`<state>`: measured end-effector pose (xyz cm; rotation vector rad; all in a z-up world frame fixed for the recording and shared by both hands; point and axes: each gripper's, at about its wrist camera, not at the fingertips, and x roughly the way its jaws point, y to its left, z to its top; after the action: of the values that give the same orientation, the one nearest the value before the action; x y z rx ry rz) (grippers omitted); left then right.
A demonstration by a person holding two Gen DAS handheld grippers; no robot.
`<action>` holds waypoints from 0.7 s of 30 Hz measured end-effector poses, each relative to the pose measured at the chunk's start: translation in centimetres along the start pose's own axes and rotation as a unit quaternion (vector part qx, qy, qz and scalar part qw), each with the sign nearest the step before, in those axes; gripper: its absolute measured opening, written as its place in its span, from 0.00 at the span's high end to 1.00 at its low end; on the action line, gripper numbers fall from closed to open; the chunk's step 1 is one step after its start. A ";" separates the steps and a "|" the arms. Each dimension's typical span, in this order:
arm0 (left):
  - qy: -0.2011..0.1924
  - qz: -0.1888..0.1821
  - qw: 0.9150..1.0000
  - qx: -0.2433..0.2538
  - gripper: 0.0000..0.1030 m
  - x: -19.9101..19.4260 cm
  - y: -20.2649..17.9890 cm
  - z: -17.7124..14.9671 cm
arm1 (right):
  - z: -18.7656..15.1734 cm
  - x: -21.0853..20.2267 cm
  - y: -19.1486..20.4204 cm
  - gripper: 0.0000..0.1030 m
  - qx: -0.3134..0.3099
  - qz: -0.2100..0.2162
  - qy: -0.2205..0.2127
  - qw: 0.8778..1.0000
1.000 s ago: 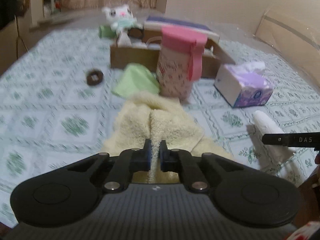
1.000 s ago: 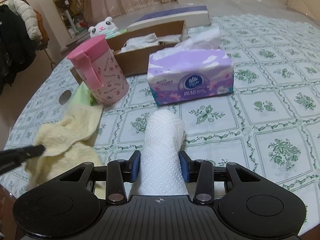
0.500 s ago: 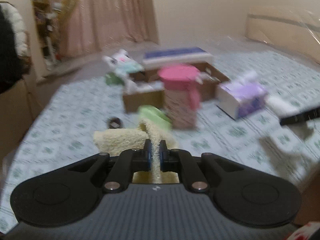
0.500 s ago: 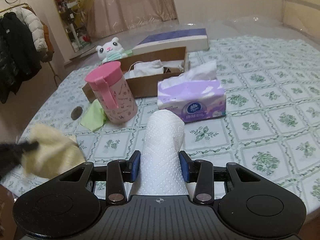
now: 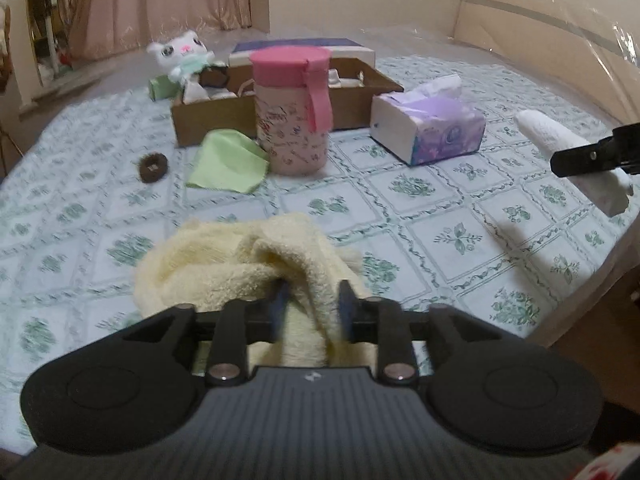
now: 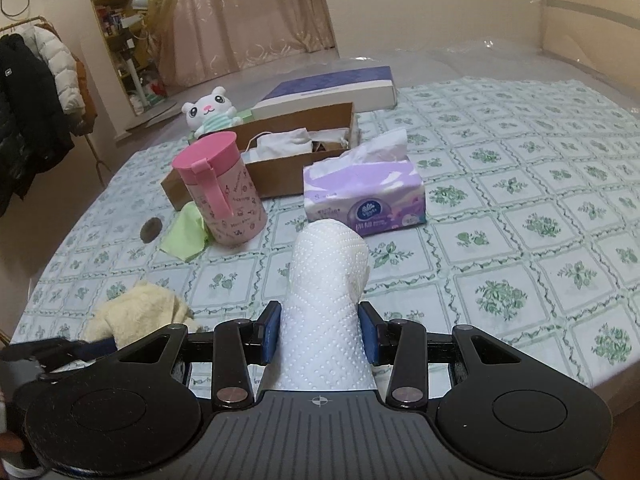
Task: Organize soft objects
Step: 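Lift the yellow towel with the left tool while the right tool holds the white towel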
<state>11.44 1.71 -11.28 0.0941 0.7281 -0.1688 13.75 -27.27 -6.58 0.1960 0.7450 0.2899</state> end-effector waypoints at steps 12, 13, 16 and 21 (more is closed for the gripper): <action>-0.027 0.035 0.989 -0.144 0.19 -1.9 6.5 -0.3 | 0.1 2.7 -1.3 0.60 0.014 0.035 0.023 0.999; -0.022 0.020 0.986 -0.165 0.19 -1.3 7.3 -0.1 | 0.2 2.9 -1.5 0.60 0.016 0.037 0.026 0.999; -0.023 -0.034 0.976 -0.214 0.19 -0.2 8.4 0.3 | 0.4 3.5 -2.0 0.60 0.020 0.041 0.028 0.999; -0.019 -0.066 0.983 -0.170 0.19 0.3 5.0 1.5 | 0.5 4.2 -2.5 0.60 0.025 0.046 0.033 0.998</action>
<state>13.59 6.38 -10.27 -0.2839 0.7159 -0.1694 17.54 -28.30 -9.60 0.2700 0.8110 0.3675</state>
